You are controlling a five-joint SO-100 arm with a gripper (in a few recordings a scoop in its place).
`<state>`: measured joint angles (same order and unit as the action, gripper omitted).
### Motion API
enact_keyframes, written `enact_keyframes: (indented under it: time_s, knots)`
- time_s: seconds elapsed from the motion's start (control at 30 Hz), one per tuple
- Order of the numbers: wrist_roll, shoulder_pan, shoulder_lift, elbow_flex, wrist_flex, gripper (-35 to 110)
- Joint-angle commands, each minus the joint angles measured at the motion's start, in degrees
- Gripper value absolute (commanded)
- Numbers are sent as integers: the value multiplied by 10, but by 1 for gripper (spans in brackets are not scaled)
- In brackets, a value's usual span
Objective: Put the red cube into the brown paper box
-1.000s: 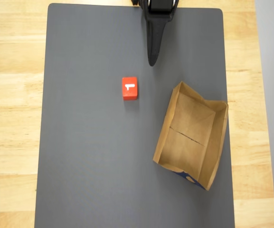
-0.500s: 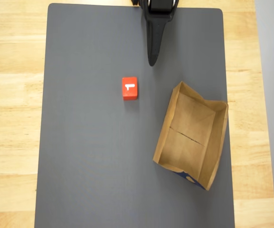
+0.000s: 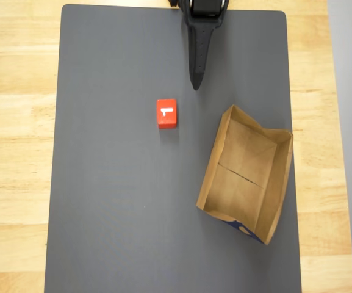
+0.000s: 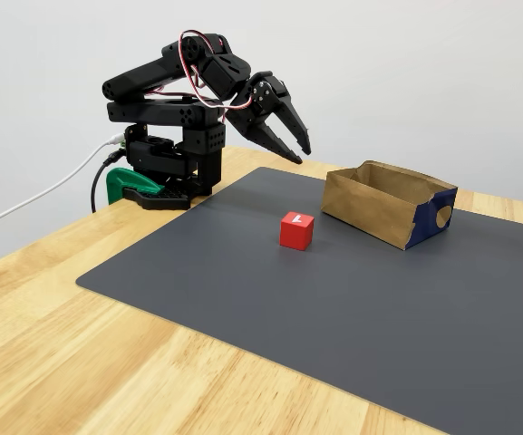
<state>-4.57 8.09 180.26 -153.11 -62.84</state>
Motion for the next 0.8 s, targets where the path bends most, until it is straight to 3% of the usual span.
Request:
enact_keyframes:
  time_s: [0.0,0.4,0.77]
  knots:
    - [-3,14,-13,4,-4,18]
    - [-2,33,-119,74,-69,23]
    - [-35,65,-377,261,-183,25]
